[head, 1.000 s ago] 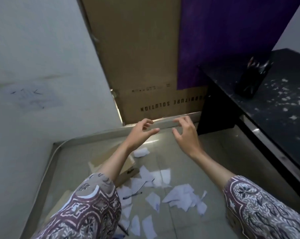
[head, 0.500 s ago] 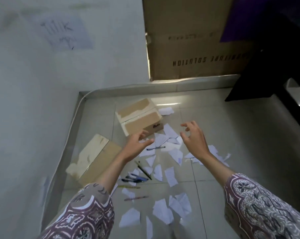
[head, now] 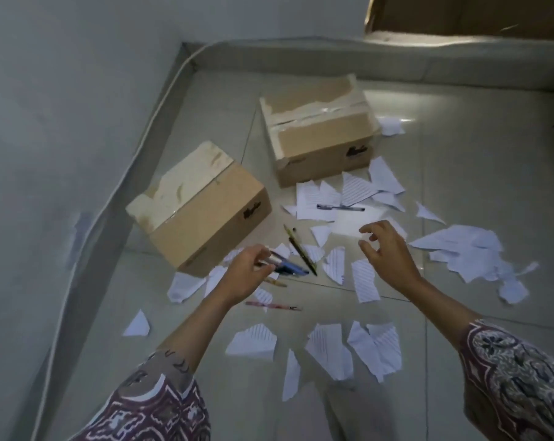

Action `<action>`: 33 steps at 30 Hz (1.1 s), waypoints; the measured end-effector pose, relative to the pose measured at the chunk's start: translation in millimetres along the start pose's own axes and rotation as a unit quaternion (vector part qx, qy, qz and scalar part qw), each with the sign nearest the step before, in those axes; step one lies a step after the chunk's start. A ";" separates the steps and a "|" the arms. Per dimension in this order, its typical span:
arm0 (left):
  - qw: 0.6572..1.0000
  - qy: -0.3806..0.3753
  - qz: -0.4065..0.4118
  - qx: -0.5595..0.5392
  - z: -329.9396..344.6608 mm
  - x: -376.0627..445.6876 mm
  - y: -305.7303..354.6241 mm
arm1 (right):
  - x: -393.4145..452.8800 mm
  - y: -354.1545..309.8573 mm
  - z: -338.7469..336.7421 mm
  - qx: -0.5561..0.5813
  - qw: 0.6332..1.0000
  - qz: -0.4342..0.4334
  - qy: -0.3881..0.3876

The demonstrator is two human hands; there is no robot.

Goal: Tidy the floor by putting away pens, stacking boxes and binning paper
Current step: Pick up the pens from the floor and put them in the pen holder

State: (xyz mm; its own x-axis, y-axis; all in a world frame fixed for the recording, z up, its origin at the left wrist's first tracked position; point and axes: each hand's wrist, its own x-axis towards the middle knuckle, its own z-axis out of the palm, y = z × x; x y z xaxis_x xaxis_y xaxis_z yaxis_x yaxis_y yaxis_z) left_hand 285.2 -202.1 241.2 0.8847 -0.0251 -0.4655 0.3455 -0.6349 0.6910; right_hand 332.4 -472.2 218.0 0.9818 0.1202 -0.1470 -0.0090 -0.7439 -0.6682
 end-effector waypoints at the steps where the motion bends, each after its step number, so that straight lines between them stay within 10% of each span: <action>1: 1.000 0.009 0.005 0.012 3.8 7.3 -13.5 | 7.3 7.5 10.6 -0.007 1.000 -0.005 -0.005; 13: 0.968 0.035 0.088 0.233 71.3 95.3 -149.3 | 92.6 66.5 118.5 -0.045 0.986 -0.143 -0.070; 22: 0.851 -0.005 0.191 0.489 109.4 153.7 -187.3 | 137.9 96.4 132.0 -0.133 0.957 -0.243 -0.089; 33: 0.786 0.032 0.360 0.501 112.2 162.6 -218.3 | 154.9 114.9 111.2 -0.225 0.946 -0.208 -0.110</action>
State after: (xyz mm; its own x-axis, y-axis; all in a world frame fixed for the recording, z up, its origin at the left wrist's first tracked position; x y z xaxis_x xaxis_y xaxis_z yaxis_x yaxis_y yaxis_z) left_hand 318.5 -154.2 -47.4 0.7626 -0.6388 -0.1020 -0.6445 -0.7638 -0.0357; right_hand 462.4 -466.0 37.4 0.8192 0.5608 -0.1206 0.4995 -0.8008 -0.3304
